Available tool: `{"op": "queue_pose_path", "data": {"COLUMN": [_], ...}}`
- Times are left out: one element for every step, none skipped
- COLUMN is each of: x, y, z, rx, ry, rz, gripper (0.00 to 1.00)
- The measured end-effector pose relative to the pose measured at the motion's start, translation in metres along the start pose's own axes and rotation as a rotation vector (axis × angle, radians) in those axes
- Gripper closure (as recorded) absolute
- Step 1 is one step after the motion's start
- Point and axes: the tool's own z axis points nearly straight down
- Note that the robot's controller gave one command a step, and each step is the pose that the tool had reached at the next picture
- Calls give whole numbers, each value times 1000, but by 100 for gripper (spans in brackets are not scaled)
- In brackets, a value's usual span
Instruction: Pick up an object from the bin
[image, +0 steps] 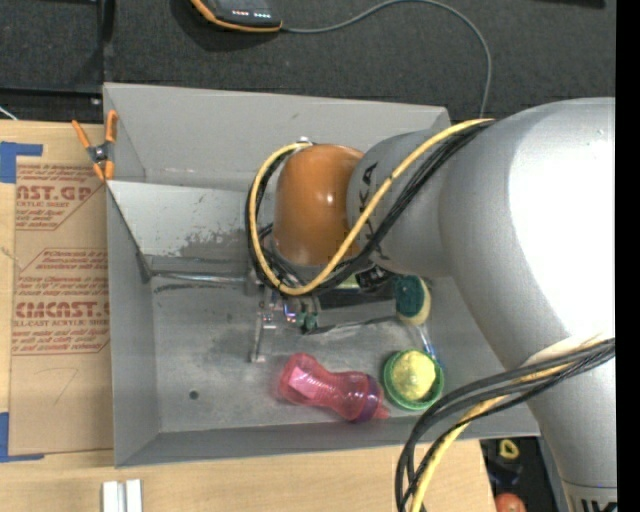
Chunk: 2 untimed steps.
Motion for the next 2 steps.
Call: {"op": "queue_pose_path", "data": {"x": [9,-2], "y": [-17,-87], "z": [-52,-30], "rx": [-8,-2], "ry": [-10,1], "rz": [-137,-81], "gripper": [0,0]}}
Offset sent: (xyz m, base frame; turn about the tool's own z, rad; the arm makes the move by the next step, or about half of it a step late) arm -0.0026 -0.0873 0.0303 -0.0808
